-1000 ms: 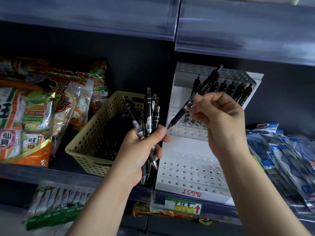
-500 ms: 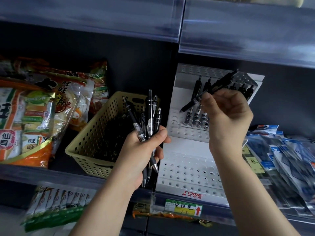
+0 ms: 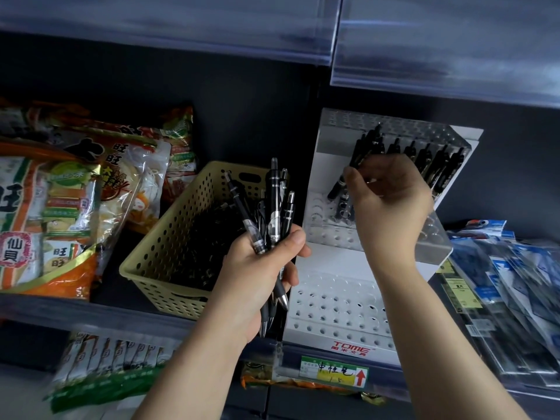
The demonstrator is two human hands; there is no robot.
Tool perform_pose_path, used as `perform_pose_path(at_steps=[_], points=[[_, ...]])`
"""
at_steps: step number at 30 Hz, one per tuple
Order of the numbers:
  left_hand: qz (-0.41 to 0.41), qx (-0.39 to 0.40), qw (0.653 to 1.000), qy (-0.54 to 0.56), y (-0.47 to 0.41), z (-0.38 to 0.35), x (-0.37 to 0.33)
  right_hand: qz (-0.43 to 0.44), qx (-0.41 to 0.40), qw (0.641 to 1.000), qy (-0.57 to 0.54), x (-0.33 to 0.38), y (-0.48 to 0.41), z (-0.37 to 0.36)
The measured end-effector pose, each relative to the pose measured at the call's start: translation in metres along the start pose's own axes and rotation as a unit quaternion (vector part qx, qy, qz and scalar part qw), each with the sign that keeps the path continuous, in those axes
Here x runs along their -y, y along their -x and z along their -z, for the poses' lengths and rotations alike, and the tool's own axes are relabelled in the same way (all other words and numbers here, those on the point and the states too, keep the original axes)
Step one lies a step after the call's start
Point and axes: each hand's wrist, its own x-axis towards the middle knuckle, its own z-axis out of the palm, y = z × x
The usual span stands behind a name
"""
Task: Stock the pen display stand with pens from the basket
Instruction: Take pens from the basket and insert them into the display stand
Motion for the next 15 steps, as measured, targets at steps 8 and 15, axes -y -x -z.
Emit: perform_pose_path(at_steps=[8,15], points=[[0.005,-0.004,1.0,0.006,0.0006,0.0018,0.0009,0.03,0.004,0.989,0.146,0.0055,-0.0026,-0.0061],[0.001,-0.001,1.0,0.007,0.0002,0.0024,0.0012,0.011,0.029,0.982,0.186,-0.0004,-0.0063,-0.0074]])
